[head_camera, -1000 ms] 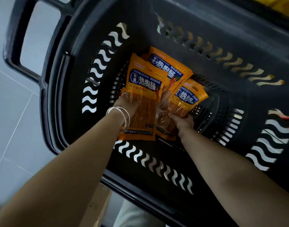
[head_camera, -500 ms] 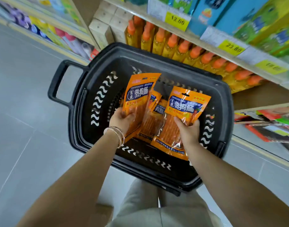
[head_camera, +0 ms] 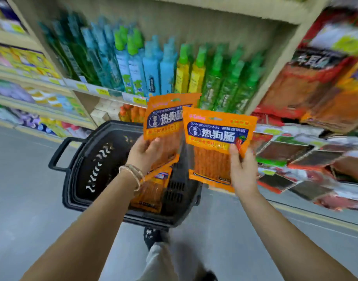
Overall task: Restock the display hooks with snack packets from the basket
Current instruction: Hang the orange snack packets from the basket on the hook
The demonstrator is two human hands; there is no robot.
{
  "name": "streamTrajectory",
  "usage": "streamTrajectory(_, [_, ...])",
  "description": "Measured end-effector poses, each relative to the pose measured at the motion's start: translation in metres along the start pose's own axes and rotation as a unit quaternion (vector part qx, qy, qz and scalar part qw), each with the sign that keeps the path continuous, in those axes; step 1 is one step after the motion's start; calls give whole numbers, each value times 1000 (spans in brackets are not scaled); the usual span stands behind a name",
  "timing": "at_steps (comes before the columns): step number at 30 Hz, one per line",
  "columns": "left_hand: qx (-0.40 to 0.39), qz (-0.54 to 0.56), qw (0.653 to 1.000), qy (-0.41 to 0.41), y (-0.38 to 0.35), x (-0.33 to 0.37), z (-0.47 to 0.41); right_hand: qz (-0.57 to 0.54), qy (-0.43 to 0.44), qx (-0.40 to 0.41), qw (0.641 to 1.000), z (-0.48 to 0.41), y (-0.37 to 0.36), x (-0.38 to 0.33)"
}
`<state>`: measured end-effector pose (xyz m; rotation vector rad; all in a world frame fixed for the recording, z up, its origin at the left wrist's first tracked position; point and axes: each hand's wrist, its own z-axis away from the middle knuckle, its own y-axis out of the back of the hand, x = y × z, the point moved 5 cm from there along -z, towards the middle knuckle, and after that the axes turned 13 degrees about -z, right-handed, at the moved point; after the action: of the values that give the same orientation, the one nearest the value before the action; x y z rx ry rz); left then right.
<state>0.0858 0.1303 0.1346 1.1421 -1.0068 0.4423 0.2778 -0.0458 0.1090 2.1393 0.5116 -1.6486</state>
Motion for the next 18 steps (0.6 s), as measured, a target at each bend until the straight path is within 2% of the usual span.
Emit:
streamTrajectory(4, [-62,34,994,-83,-35,85,37,5,60,35,998,-9,92,-52])
streamTrajectory(8, [-19,26,990,-135,-61,156,54,9,99,99,990,-26,177,-103])
streamTrajectory(11, [-5,81,989,-122,-78,207,59,-5,132,143,981,-44,229,-142])
streamTrajectory(18, [-9,118,975,-186,-86,319,61,-52,169,197,964,-102,297,-221])
